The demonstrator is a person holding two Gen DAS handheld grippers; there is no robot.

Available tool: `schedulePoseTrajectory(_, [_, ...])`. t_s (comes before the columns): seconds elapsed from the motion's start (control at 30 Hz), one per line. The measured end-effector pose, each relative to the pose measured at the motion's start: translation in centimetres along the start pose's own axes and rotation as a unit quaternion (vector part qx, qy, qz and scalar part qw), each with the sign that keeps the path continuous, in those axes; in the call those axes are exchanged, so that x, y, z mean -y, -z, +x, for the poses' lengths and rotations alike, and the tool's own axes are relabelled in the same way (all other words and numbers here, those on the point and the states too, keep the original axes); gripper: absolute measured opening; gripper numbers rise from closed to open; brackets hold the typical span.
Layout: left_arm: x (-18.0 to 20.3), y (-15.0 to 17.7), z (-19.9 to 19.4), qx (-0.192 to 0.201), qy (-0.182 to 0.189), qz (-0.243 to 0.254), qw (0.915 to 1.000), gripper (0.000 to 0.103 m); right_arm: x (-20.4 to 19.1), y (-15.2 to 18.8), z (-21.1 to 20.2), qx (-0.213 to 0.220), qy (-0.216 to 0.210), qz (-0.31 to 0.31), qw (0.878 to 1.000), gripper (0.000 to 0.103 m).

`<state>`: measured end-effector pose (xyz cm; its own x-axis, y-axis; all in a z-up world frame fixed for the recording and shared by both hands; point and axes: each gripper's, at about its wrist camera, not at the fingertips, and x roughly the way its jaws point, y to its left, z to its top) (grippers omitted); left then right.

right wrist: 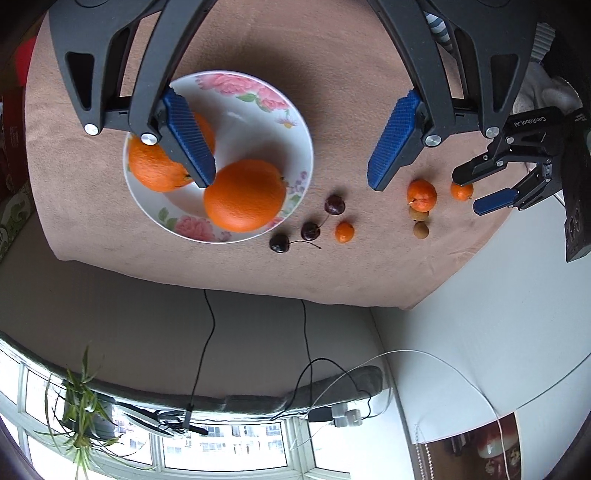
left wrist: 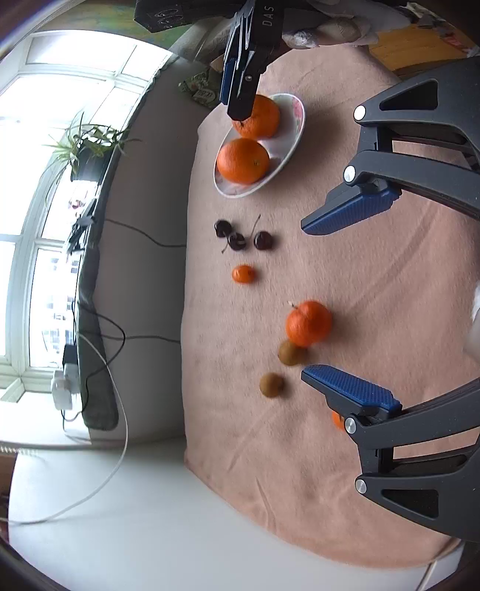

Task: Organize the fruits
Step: 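Withdraw the right tool from the plate toward the remaining fruit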

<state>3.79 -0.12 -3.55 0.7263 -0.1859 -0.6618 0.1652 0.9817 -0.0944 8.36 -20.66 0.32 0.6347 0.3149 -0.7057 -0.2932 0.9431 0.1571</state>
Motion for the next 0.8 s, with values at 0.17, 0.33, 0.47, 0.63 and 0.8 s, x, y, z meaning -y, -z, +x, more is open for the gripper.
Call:
schedulePoseTrajectory(0.17, [-3.6,1.3,-0.9,0.001,-0.028,-0.034,0.999,0.073,-2.9,-0.3,1.8,-0.003,-0.027,-0.016,1.0,0.087])
schedulePoseTrajectory(0.33, [-6.1,2.4,-1.2,0.0,-0.049,-0.057,0.9972,0.073,-5.5,-0.3,3.9,-0.018,-0.044,-0.035,0.998,0.087])
schedulePoseTrajectory(0.47, [-7.4,3.3,-0.8,-0.01,-0.05,-0.076,0.9958,0.072,-7.3,-0.3,5.4,-0.032,-0.064,-0.046,0.996,0.076])
schedulePoseTrajectory(0.63, [-8.3,3.8,-0.2,-0.013,-0.038,-0.086,0.9955,0.065,-9.0,0.0,6.9,-0.049,-0.088,-0.053,0.994,0.07])
schedulePoseTrajectory(0.8, [-9.1,4.0,0.6,-0.023,-0.019,-0.104,0.9942,0.058,-10.1,0.3,8.6,-0.071,-0.109,-0.047,0.99,0.063])
